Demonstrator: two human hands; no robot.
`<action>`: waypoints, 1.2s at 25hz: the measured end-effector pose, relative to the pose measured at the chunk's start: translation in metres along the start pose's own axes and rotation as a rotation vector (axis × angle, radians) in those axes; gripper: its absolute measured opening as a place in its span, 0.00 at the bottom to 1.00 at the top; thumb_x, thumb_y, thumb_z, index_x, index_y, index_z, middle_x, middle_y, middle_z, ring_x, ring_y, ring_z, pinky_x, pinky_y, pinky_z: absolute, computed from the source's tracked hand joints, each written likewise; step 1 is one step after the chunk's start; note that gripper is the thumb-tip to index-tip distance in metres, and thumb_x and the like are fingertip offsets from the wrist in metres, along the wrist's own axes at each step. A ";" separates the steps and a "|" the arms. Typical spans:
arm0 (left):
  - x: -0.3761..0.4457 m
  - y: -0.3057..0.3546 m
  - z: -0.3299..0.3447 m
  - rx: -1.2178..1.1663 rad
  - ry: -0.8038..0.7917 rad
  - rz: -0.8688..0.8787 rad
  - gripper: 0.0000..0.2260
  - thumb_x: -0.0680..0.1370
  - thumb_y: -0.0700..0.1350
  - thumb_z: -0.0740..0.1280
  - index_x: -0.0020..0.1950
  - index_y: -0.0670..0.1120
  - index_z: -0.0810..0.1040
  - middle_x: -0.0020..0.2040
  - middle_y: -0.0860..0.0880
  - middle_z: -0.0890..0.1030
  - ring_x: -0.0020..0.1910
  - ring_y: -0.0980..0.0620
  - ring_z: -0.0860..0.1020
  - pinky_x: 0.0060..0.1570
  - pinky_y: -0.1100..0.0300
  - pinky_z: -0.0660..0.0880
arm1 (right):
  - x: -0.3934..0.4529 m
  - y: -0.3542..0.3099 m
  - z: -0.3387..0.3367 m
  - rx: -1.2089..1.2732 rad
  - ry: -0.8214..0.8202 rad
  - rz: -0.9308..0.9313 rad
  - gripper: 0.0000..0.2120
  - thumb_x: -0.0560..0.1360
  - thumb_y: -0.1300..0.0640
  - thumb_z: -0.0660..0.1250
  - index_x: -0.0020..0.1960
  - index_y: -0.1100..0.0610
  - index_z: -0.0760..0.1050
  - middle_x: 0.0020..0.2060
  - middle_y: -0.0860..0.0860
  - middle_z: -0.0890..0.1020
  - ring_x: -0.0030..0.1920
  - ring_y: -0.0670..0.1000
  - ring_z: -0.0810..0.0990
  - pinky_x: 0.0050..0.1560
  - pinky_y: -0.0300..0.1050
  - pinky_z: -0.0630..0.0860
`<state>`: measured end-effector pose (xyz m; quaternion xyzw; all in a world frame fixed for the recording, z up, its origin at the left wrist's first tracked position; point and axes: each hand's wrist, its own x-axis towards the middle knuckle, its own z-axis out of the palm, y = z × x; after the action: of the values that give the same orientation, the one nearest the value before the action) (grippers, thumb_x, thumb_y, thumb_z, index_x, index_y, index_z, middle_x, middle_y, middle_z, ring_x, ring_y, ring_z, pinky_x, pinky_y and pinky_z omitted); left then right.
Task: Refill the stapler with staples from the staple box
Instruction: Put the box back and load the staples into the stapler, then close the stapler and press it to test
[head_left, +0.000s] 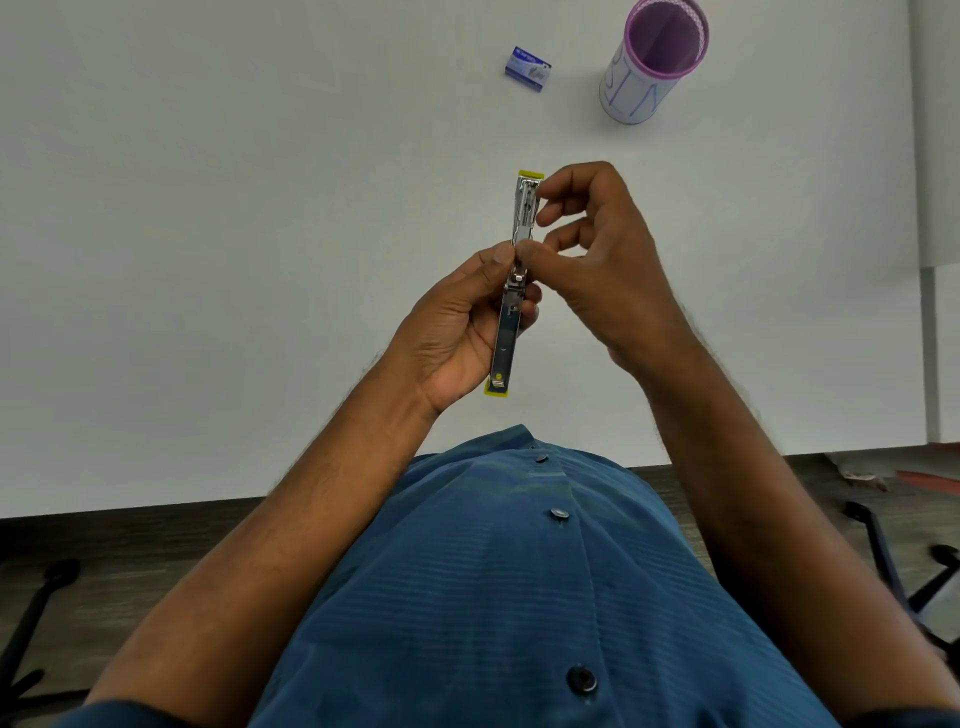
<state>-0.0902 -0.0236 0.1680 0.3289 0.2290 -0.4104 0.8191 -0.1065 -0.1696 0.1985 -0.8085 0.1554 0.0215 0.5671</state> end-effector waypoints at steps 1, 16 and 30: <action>0.001 0.000 0.000 -0.003 -0.005 0.001 0.08 0.83 0.41 0.62 0.55 0.40 0.80 0.40 0.45 0.80 0.38 0.53 0.78 0.39 0.62 0.79 | 0.000 0.001 0.001 0.080 -0.021 0.073 0.22 0.72 0.61 0.75 0.63 0.56 0.70 0.51 0.49 0.77 0.41 0.46 0.78 0.43 0.40 0.80; 0.002 0.001 0.004 0.033 -0.055 0.017 0.09 0.84 0.42 0.60 0.58 0.40 0.78 0.41 0.45 0.83 0.37 0.53 0.79 0.41 0.62 0.80 | 0.006 0.001 0.016 0.077 0.143 0.106 0.11 0.78 0.57 0.64 0.59 0.57 0.76 0.45 0.50 0.81 0.40 0.41 0.80 0.39 0.33 0.76; 0.000 -0.006 0.000 0.032 -0.053 -0.002 0.09 0.84 0.41 0.60 0.57 0.40 0.78 0.44 0.44 0.81 0.37 0.52 0.80 0.40 0.62 0.80 | 0.002 0.010 0.022 -0.028 0.179 0.017 0.08 0.84 0.52 0.59 0.50 0.54 0.72 0.37 0.41 0.75 0.36 0.39 0.74 0.40 0.35 0.73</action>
<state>-0.0956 -0.0264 0.1660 0.3307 0.2009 -0.4236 0.8190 -0.1041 -0.1526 0.1813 -0.8139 0.2119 -0.0436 0.5393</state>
